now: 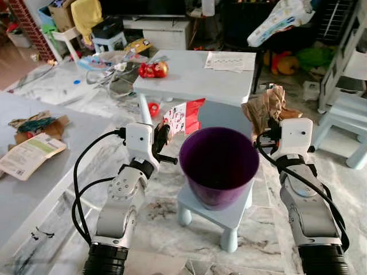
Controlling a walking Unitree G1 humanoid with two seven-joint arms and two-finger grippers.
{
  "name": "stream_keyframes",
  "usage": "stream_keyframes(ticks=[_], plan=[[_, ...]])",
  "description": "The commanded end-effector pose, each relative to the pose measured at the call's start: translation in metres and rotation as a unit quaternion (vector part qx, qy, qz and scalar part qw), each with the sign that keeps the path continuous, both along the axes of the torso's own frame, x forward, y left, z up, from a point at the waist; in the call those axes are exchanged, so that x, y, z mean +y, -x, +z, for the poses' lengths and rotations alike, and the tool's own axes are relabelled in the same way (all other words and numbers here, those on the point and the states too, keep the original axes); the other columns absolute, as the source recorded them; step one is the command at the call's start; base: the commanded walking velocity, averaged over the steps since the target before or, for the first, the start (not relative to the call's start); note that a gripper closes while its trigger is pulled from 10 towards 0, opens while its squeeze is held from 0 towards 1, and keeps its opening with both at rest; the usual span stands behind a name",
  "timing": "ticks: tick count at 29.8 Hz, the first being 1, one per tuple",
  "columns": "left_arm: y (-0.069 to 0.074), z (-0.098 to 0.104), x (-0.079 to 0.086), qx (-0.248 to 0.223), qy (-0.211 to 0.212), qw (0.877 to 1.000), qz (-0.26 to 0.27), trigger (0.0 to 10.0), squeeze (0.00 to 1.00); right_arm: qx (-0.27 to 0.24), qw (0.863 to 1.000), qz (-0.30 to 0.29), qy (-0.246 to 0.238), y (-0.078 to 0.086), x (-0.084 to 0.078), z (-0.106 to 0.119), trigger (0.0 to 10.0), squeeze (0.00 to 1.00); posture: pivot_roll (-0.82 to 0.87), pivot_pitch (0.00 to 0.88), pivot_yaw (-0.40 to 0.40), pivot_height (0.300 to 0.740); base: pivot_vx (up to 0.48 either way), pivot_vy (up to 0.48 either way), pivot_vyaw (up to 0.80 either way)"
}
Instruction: Picking trash to rubbish bin
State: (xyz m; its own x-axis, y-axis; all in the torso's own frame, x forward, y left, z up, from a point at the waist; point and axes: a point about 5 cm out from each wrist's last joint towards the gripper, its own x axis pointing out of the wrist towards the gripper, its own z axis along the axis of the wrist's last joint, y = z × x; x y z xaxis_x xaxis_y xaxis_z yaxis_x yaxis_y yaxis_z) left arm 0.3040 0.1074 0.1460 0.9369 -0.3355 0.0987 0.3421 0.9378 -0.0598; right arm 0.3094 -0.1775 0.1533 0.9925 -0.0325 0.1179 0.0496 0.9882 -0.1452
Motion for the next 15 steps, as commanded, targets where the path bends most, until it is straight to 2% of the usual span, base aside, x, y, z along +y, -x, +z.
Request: stream_keyframes(ticks=[1,15], plan=[[0.0001,0.0009,-0.0002,0.000,0.000,1.000,-0.004,10.0,0.00,-0.002,1.000,-0.001,0.002,0.0001,-0.0003,0.0019,10.0,0.00,-0.08,0.081,0.085,0.740,0.000,0.000,0.00],[-0.0002,0.0011,0.0009,-0.001,0.004,1.000,0.001,10.0,0.00,-0.002,1.000,0.000,0.004,-0.0004,-0.0009,0.0022,10.0,0.00,-0.08,0.077,0.084,0.740,0.000,0.000,0.00]])
